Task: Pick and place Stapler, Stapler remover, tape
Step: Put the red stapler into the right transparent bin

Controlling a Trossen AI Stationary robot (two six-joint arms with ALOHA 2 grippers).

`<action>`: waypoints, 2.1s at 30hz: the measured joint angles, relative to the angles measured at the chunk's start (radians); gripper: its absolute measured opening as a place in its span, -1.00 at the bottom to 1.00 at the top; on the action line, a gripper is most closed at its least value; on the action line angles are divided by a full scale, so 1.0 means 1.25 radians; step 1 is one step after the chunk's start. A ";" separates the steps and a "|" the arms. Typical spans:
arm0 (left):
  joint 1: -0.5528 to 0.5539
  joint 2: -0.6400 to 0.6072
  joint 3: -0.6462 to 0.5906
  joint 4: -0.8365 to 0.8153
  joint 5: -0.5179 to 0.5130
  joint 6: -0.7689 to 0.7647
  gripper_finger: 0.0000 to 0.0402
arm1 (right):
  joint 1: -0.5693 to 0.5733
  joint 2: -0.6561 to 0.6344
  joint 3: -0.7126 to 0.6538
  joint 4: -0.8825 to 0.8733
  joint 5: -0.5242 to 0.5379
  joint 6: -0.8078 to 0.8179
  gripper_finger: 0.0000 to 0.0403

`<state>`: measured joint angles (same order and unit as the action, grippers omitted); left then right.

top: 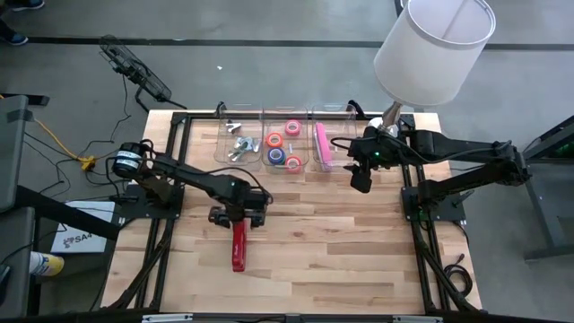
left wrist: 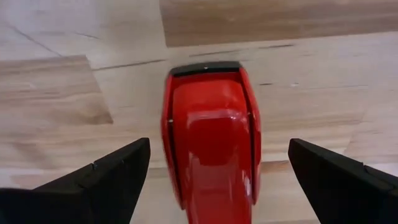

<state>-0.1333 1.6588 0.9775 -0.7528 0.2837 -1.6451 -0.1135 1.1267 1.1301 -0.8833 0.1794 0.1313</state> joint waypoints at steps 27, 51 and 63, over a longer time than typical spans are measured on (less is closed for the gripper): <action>-0.059 0.039 -0.031 0.104 0.037 -0.049 0.55 | 0.000 0.000 0.000 0.004 0.003 -0.001 -0.07; -0.088 0.085 -0.029 0.079 0.038 -0.022 0.55 | 0.000 0.000 0.000 0.003 0.003 0.000 -0.07; -0.088 0.086 -0.030 0.078 0.039 -0.022 0.54 | 0.000 0.000 0.000 0.003 0.003 0.000 -0.07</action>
<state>-0.2432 1.7664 0.9401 -0.6547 0.3320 -1.6726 -0.1131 1.1263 1.1297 -0.8791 0.1833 0.1309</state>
